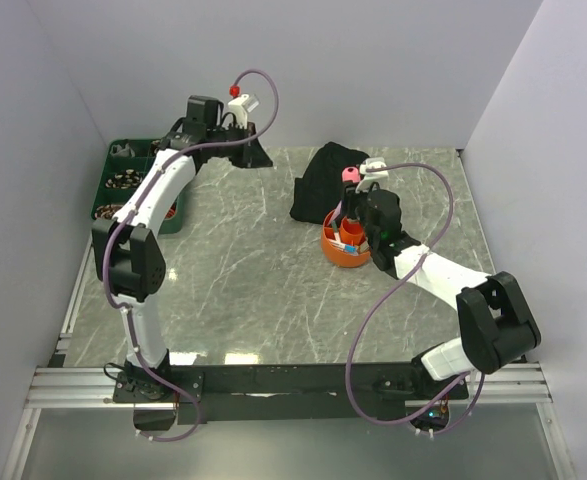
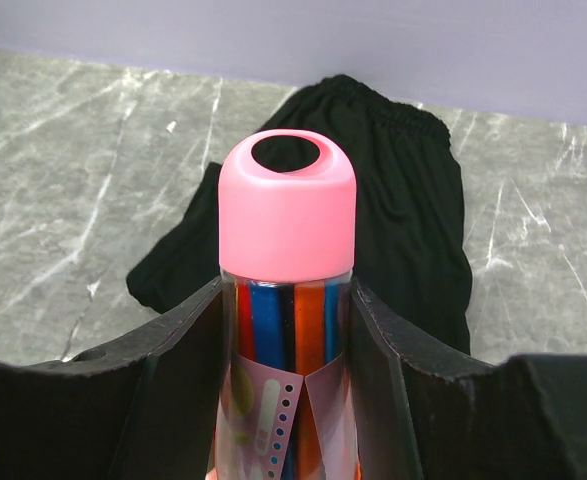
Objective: Sort the stationery into containers
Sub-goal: Place the stationery in the storage box.
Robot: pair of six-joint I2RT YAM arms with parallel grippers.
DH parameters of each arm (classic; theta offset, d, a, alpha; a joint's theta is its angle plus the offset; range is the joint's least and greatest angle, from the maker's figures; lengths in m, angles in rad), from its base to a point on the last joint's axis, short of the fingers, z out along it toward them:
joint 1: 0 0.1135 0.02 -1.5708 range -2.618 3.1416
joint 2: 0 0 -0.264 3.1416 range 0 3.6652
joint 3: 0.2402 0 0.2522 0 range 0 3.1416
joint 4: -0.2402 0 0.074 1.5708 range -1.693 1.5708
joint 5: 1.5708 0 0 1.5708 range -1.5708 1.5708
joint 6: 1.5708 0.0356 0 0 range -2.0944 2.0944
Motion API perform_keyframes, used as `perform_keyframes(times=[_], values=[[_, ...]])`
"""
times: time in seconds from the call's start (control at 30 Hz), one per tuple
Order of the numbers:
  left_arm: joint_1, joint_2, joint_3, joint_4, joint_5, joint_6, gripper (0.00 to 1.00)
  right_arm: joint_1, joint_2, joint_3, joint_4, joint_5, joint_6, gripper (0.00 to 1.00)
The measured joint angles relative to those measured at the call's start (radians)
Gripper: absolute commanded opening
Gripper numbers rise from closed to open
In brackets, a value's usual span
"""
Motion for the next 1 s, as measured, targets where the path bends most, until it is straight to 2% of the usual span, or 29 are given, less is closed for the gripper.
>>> perform_keyframes(times=[0.13, 0.23, 0.33, 0.5, 0.7, 1.0], values=[[0.006, 0.026, 0.046, 0.018, 0.016, -0.007, 0.04, 0.0, 0.0, 0.0, 0.017, -0.007, 0.007, 0.0], [0.006, 0.1, 0.127, 0.101, 0.096, -0.066, 0.01, 0.0, 0.002, -0.001, 0.027, -0.012, 0.011, 0.0], [0.002, 0.198, 0.154, 0.325, 0.227, -0.233, 0.04, 0.0, 0.012, -0.002, 0.043, -0.021, 0.014, 0.0], [-0.034, 0.352, 0.153, 0.581, 0.353, -0.444, 0.07, 0.0, 0.027, -0.002, 0.044, -0.04, 0.017, 0.0], [-0.123, 0.464, 0.15, 0.739, 0.404, -0.581, 0.07, 0.0, 0.027, -0.002, 0.045, -0.044, 0.016, 0.0], [-0.201, 0.501, 0.204, 0.858, 0.411, -0.651, 0.06, 0.0, 0.024, -0.002, 0.053, -0.068, 0.014, 0.0]])
